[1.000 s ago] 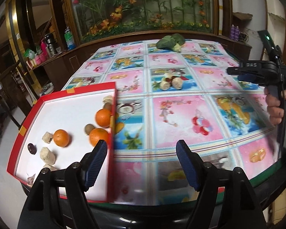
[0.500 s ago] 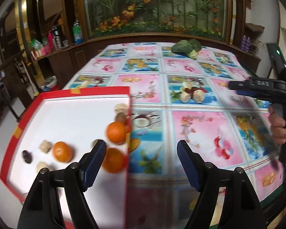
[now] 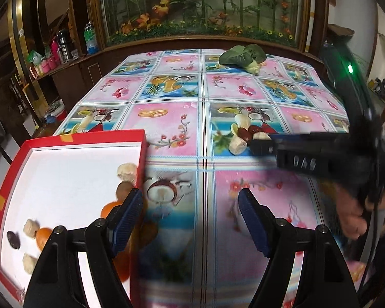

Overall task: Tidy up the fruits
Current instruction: 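Move both open tools back over the remaining items on the cloth, then grasp another beige cake with the right tool while the left tool grasps a beige cake, then carry both held beige cakes over the red-rimmed tray, then open the right tool to drop its cake in the tray while the left tool releases its cake, then move both open tools back over the dark red dates on the cloth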

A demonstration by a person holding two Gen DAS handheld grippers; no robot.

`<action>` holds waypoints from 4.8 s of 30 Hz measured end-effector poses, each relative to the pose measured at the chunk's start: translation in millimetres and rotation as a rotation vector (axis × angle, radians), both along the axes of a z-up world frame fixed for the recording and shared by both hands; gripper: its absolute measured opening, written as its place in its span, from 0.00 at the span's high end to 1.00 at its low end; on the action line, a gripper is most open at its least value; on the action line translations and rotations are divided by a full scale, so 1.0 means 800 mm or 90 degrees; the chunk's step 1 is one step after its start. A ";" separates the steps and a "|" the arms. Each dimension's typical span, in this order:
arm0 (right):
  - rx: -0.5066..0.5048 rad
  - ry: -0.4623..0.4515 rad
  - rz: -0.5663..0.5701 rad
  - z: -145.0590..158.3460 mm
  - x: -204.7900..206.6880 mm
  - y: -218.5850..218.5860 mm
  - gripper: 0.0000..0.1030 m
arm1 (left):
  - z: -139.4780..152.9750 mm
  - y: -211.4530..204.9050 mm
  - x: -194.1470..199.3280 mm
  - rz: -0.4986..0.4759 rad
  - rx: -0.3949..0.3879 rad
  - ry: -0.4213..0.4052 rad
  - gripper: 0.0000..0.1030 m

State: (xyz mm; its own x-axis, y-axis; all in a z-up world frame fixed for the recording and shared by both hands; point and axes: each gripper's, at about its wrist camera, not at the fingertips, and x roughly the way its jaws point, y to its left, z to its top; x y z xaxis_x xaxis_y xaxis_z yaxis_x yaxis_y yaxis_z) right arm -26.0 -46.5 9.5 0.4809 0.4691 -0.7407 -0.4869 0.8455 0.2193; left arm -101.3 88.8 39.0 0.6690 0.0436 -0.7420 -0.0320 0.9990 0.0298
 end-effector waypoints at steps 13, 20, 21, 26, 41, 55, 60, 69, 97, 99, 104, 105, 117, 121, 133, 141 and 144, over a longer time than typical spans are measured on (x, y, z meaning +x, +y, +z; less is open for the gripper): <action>0.054 -0.013 -0.085 0.040 0.001 -0.075 0.79 | -0.017 -0.030 0.061 -0.008 -0.002 0.032 0.26; 0.064 0.024 -0.141 0.031 0.015 -0.094 0.79 | -0.031 -0.039 0.093 -0.019 -0.011 0.054 0.31; 0.063 0.028 -0.146 0.029 0.017 -0.096 0.79 | -0.032 -0.042 0.097 -0.027 -0.013 0.056 0.36; 0.063 0.031 -0.148 0.027 0.018 -0.096 0.79 | -0.036 -0.045 0.109 -0.043 -0.028 0.060 0.48; 0.067 0.024 -0.142 0.028 0.016 -0.093 0.79 | -0.031 -0.057 0.096 -0.066 -0.038 0.040 0.79; 0.058 -0.027 -0.112 0.038 -0.006 -0.069 0.79 | 0.021 -0.052 0.027 -0.029 0.033 -0.047 0.79; 0.065 -0.070 -0.075 0.044 -0.023 -0.047 0.79 | 0.034 -0.032 0.005 -0.010 0.035 -0.071 0.79; 0.156 -0.097 -0.031 0.072 -0.068 0.022 0.79 | 0.048 0.027 -0.027 0.060 0.032 -0.102 0.79; 0.100 -0.077 0.179 0.033 -0.147 0.185 0.79 | 0.004 0.156 -0.067 0.228 0.058 -0.062 0.79; 0.098 -0.080 0.182 0.034 -0.149 0.185 0.79 | 0.004 0.157 -0.067 0.228 0.059 -0.061 0.79; 0.097 -0.082 0.186 0.033 -0.152 0.187 0.79 | 0.002 0.158 -0.066 0.230 0.064 -0.059 0.79; 0.098 -0.081 0.187 0.033 -0.151 0.187 0.79 | 0.002 0.159 -0.066 0.231 0.064 -0.058 0.79; 0.100 -0.087 0.176 0.033 -0.148 0.187 0.78 | -0.002 0.160 -0.066 0.237 0.067 -0.053 0.78; 0.102 -0.089 0.179 0.034 -0.148 0.186 0.75 | -0.003 0.160 -0.067 0.240 0.070 -0.054 0.78; 0.121 -0.085 0.173 0.036 -0.144 0.179 0.53 | 0.000 0.172 -0.072 0.266 0.062 -0.056 0.53; 0.159 -0.072 0.112 0.046 -0.110 0.140 0.53 | 0.008 0.168 -0.075 0.272 0.062 -0.069 0.36; 0.173 -0.069 0.079 0.052 -0.092 0.116 0.53 | 0.012 0.157 -0.073 0.255 0.065 -0.072 0.31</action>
